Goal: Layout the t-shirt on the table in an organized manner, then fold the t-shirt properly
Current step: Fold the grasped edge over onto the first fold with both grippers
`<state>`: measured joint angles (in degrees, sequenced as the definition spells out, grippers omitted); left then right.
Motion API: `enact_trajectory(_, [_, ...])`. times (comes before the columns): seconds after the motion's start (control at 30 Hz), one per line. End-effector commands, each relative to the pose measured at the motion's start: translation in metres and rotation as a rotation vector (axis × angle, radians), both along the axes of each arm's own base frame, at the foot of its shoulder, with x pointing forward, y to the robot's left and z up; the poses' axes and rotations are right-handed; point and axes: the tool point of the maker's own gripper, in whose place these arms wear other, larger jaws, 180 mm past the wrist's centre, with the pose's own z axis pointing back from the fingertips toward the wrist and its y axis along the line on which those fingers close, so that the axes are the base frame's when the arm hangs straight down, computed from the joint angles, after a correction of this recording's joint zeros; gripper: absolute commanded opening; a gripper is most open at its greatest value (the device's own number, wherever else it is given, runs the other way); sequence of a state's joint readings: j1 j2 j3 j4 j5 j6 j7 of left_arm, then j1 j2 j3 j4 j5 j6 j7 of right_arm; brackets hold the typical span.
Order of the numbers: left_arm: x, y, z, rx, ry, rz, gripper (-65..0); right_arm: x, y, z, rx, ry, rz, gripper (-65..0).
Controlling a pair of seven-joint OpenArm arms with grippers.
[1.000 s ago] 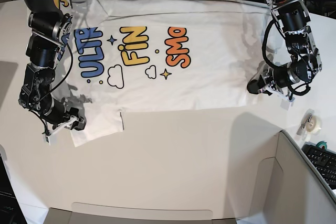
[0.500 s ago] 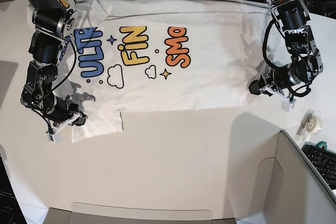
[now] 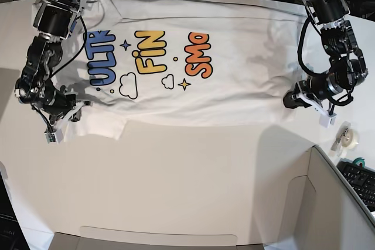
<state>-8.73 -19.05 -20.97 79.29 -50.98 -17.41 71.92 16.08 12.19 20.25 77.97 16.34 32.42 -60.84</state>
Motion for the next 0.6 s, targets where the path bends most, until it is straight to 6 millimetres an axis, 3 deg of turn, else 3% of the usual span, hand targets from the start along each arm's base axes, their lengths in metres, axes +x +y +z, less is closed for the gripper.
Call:
enact_trajectory(0.0, [0.008, 0.006, 0.019, 0.017, -0.064, 0.001, -65.0, 0.008, -0.006, 0.024, -0.028, -0.074, 0.000, -65.0])
enact_trajectory(0.27, [-0.017, 0.000, 0.032, 0.107, -0.109, -0.043, -65.0, -0.027, -0.006, 0.055, -0.158, -0.169, 0.035, -65.0])
enact_trajectory(0.43, [-0.030, -0.002, 0.025, 0.119, -0.085, -0.054, -65.0, -0.050, -0.005, 0.054, -0.201, -0.159, 0.058, -65.0])
enact_trajectory(0.57, [-0.039, 0.000, 0.017, 0.127, -0.057, -0.053, -65.0, -0.070, -0.003, 0.042, -0.214, -0.119, 0.072, -65.0])
